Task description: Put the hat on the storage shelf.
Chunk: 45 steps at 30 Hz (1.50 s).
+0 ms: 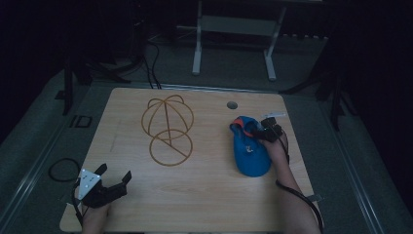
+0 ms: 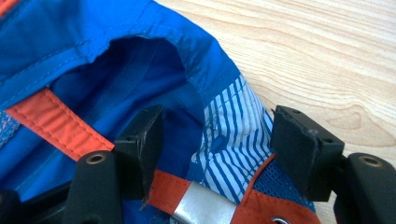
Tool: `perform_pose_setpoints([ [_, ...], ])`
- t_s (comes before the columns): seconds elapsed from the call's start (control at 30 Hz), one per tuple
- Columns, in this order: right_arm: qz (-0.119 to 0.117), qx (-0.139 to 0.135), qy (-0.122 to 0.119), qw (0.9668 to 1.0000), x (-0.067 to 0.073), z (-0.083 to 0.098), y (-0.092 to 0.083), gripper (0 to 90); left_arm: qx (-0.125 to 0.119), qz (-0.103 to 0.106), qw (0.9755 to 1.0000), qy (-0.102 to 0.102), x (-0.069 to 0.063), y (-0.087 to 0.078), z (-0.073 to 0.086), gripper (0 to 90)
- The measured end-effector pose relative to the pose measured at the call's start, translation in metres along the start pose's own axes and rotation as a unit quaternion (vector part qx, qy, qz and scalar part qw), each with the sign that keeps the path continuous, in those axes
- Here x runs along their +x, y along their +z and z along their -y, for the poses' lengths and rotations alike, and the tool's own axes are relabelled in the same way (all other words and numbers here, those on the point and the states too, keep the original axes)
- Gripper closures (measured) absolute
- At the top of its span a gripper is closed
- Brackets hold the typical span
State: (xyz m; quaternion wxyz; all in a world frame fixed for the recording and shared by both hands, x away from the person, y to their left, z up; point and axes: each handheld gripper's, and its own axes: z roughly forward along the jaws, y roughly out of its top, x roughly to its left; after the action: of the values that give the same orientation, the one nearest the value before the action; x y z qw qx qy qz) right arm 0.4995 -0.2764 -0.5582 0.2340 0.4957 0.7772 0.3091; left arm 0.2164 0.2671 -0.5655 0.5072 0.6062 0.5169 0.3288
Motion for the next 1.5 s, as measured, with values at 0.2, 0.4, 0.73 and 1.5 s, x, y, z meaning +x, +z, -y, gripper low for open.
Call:
perform_pose_setpoints([
  [0.2, 0.000, -0.003, 0.001, 1.0000, 0.000, 0.001, 0.000, 35.4, 0.001, 0.001, 1.0000, -0.003, 0.000, 0.000, 0.000, 5.7],
  [0.4, -0.022, 0.002, -0.011, 0.9997, 0.006, 0.000, -0.005, 77.5, 0.004, -0.004, 1.0000, 0.000, -0.001, 0.000, -0.001, 5.7],
  [0.73, -0.025, -0.007, -0.016, 0.9995, 0.015, -0.002, -0.014, 87.3, 0.012, -0.004, 0.9999, -0.011, 0.000, 0.000, -0.002, 5.7],
  [1.5, -0.061, -0.123, -0.027, 0.9902, 0.038, -0.033, -0.099, 87.5, 0.017, -0.002, 0.9998, 0.005, -0.005, 0.000, -0.003, 5.7],
])
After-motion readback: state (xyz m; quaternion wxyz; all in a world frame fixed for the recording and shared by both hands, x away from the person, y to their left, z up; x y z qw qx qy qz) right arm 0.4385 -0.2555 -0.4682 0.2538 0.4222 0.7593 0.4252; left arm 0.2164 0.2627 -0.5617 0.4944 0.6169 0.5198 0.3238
